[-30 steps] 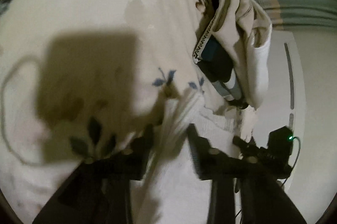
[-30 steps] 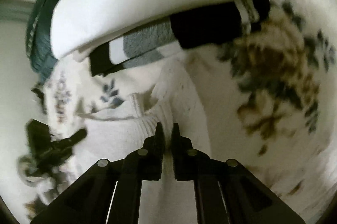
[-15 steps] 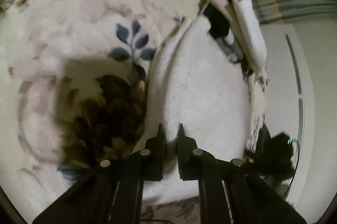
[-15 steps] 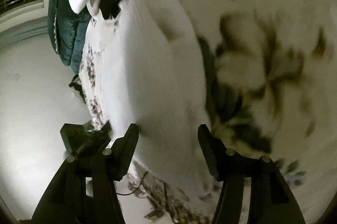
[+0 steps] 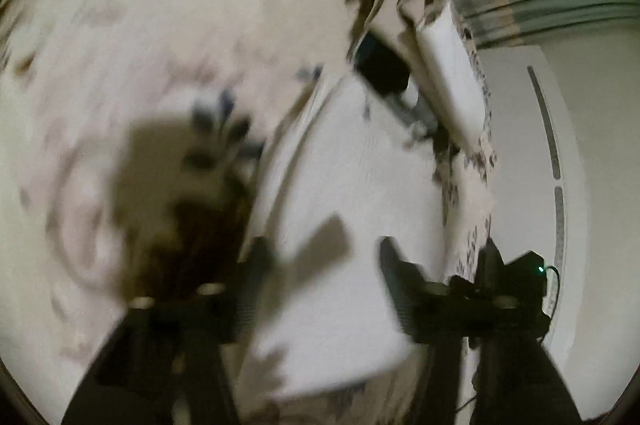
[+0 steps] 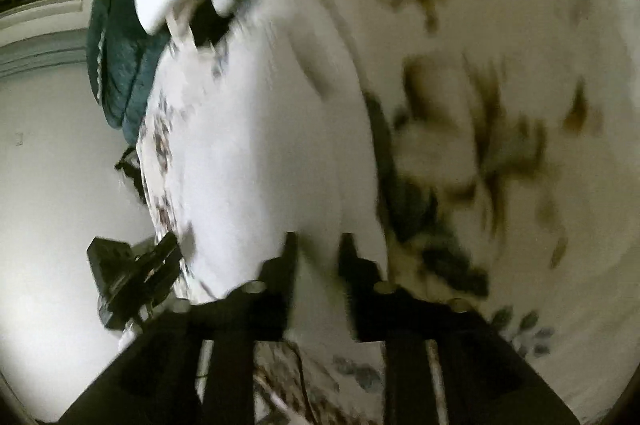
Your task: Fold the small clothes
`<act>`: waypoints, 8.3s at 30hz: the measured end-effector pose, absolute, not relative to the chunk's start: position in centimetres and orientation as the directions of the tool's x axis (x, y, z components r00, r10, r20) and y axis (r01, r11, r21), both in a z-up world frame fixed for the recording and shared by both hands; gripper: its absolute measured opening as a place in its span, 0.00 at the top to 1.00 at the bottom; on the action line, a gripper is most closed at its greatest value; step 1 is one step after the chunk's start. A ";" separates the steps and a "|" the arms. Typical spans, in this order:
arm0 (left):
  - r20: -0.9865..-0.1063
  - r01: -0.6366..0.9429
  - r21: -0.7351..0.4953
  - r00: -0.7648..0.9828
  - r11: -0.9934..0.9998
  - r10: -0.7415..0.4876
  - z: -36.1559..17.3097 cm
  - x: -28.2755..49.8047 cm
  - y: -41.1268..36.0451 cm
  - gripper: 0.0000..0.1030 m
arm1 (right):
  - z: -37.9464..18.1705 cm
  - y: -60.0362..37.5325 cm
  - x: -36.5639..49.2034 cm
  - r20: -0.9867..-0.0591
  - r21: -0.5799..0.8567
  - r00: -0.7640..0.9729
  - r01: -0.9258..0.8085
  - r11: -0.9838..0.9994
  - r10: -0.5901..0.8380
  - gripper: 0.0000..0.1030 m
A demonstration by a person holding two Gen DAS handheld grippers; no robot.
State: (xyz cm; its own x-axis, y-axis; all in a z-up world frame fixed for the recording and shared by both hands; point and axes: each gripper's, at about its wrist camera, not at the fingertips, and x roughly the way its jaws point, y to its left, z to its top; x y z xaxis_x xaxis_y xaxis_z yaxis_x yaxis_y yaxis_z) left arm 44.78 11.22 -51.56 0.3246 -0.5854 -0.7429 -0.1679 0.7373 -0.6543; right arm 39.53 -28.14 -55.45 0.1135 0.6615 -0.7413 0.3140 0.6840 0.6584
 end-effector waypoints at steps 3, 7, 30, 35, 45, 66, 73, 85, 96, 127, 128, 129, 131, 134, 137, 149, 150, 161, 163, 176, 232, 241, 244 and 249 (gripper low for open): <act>-0.769 -0.144 -0.626 0.281 0.766 -0.575 -53.5 49.7 9.7 0.43 | -55.4 -28.4 42.8 -0.745 0.660 0.165 0.322 0.679 0.647 0.41; -0.814 -0.103 -0.553 0.279 0.827 -0.510 -54.6 54.1 8.1 0.61 | -57.8 -27.2 47.4 -0.761 0.637 0.124 0.327 0.698 0.637 0.41; -0.699 -0.235 -0.713 0.301 0.660 -0.648 -55.0 52.5 13.4 0.52 | -57.0 -26.5 52.1 -0.834 0.547 0.083 0.239 0.802 0.545 0.65; -0.616 -0.250 -0.787 0.283 0.564 -0.735 -55.8 47.8 14.6 0.36 | -56.9 -30.0 48.7 -0.735 0.666 0.095 0.290 0.688 0.671 0.11; -0.535 -0.285 -0.832 0.184 0.476 -0.825 -61.5 47.4 10.1 0.34 | -65.3 -25.6 44.6 -0.493 0.793 -0.073 0.372 0.482 0.867 0.00; -0.598 -0.106 -0.796 0.286 0.596 -0.749 -49.1 47.5 6.7 0.75 | -54.8 -26.0 44.0 -0.567 0.809 0.108 0.259 0.527 0.817 0.60; -0.569 -0.017 -0.803 0.319 0.596 -0.758 -40.8 51.7 4.0 0.74 | -45.6 -29.6 45.3 -0.567 0.822 0.191 0.200 0.533 0.802 0.60; -0.498 0.116 -0.811 0.378 0.574 -0.780 -33.9 70.0 -0.3 0.74 | -32.4 -34.5 62.5 -0.564 0.809 0.385 0.078 0.583 0.731 0.60; -0.644 -0.003 -0.740 0.293 0.673 -0.707 -46.0 76.8 -1.1 0.72 | -46.2 -34.7 74.6 -0.643 0.765 0.296 0.214 0.607 0.706 0.60; -0.878 0.061 0.008 0.477 0.998 -0.022 -35.0 64.6 -6.7 0.00 | -33.3 -27.7 59.6 -0.870 -0.142 0.440 0.207 0.968 -0.222 0.00; -0.873 0.055 0.006 0.487 0.998 -0.022 -33.9 63.2 -6.7 0.00 | -32.4 -27.7 58.5 -0.867 -0.139 0.446 0.216 0.966 -0.224 0.00; -0.870 0.055 0.003 0.493 0.998 -0.024 -33.1 62.3 -6.6 0.00 | -31.5 -27.6 57.6 -0.864 -0.135 0.450 0.218 0.966 -0.223 0.00; -0.858 0.056 0.004 0.512 0.998 -0.025 -30.8 59.8 -6.6 0.00 | -28.9 -27.4 55.1 -0.845 -0.145 0.477 0.229 0.963 -0.241 0.00; -0.835 0.073 -0.001 0.548 0.997 -0.042 -26.8 55.8 -6.7 0.00 | -24.7 -27.1 51.2 -0.823 -0.138 0.513 0.240 0.961 -0.246 0.00; -0.811 0.091 -0.003 0.582 0.996 -0.056 -22.9 51.9 -6.8 0.00 | -20.2 -26.5 47.0 -0.797 -0.132 0.549 0.248 0.960 -0.251 0.00; -0.714 0.106 -0.003 0.696 0.994 -0.076 -9.8 37.9 -5.6 0.00 | -3.7 -24.0 30.8 -0.674 -0.129 0.693 0.232 0.964 -0.257 0.00; -0.701 0.103 -0.006 0.708 0.995 -0.078 -8.7 36.7 -5.6 0.00 | -2.8 -23.7 29.8 -0.664 -0.129 0.702 0.231 0.964 -0.257 0.00; -0.629 0.105 -0.002 0.773 0.995 -0.083 -3.4 29.4 -5.4 0.00 | 5.1 -22.5 19.3 -0.594 -0.088 0.771 0.219 0.972 -0.228 0.00; -0.623 0.098 -0.003 0.778 0.995 -0.078 -3.0 28.6 -5.4 0.00 | 5.9 -22.4 18.4 -0.588 -0.081 0.778 0.215 0.973 -0.221 0.00; -0.598 0.100 -0.003 0.797 0.995 -0.082 -1.8 26.1 -5.2 0.00 | 7.7 -21.8 14.8 -0.568 -0.069 0.798 0.200 0.977 -0.204 0.00; -0.594 0.074 -0.001 0.802 0.997 -0.060 -1.6 25.7 -5.4 0.00 | 8.8 -20.8 15.3 -0.579 -0.051 0.802 0.145 0.988 -0.148 0.00; -0.593 0.071 -0.001 0.803 0.997 -0.057 -1.5 25.7 -5.4 0.00 | 9.4 -20.4 15.6 -0.580 -0.048 0.802 0.141 0.989 -0.142 0.00; -0.594 0.067 0.003 0.803 0.998 -0.052 -1.4 25.9 -5.3 0.00 | 9.4 -20.2 15.6 -0.579 -0.047 0.803 0.140 0.989 -0.141 0.00; -0.593 0.065 0.004 0.804 0.998 -0.050 -1.1 26.0 -5.2 0.00 | 9.9 -19.6 16.0 -0.581 -0.045 0.802 0.136 0.990 -0.136 0.00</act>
